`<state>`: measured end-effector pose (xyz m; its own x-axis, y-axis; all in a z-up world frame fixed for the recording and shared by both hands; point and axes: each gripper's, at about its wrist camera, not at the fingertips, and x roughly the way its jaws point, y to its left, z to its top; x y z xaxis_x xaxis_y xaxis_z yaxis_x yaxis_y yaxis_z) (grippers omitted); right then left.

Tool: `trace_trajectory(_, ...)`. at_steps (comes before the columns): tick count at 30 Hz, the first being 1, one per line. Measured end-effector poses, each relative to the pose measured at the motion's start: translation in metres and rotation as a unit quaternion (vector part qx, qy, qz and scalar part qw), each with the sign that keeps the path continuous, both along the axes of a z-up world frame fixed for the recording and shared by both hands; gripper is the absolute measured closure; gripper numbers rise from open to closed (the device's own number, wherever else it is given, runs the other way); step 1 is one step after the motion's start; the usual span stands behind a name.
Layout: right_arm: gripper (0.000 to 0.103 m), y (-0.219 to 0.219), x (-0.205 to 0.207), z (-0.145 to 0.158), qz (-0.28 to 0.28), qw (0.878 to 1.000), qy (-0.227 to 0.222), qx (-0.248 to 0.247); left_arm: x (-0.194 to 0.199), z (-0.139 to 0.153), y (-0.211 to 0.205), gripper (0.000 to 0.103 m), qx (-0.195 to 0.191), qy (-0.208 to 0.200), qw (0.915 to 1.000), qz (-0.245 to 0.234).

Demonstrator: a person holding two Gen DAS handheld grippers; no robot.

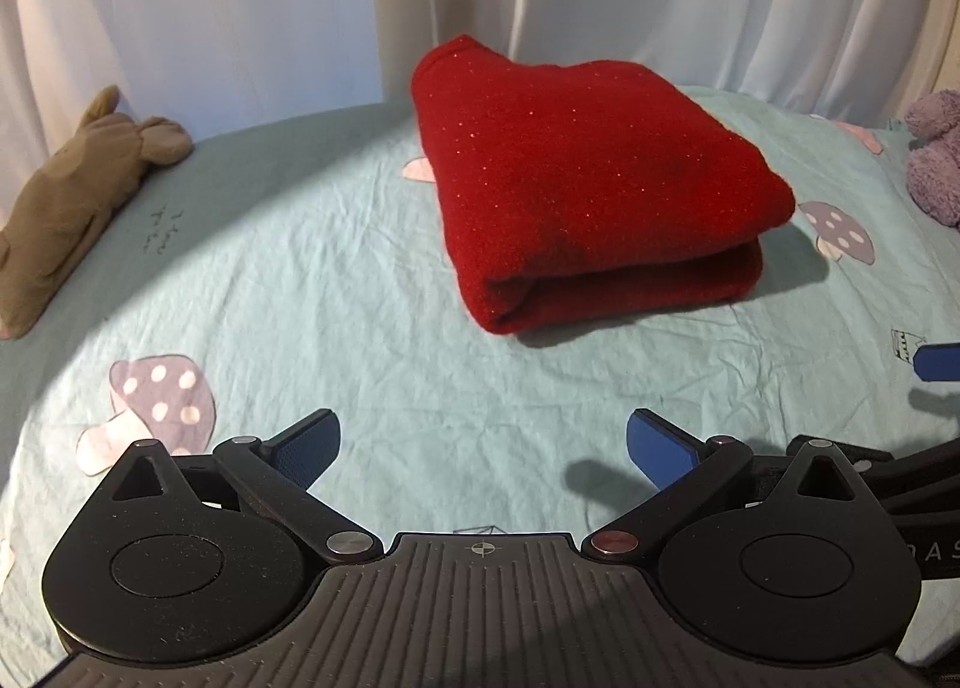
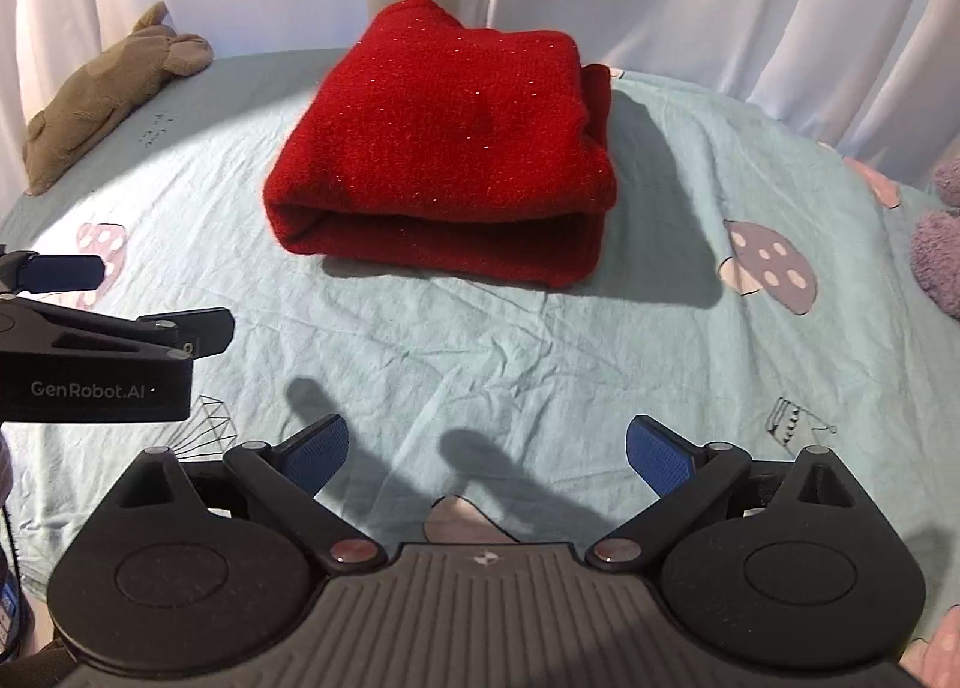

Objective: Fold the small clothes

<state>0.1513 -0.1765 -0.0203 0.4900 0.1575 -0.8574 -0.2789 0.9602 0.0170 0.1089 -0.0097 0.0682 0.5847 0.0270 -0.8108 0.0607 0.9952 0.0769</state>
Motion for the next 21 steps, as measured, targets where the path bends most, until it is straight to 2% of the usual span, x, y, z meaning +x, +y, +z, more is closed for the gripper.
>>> trace_trajectory(4,0.004,0.009,0.003,0.007,-0.009,1.0,-0.001,-0.028,0.002,-0.001,-0.003,0.0,0.019,0.002,0.9998,0.003)
trace_trajectory(21,0.004,0.011,0.008,0.008,-0.044,0.998,0.005,-0.04,0.009,-0.004,0.004,0.0,0.006,0.016,0.9998,0.01)
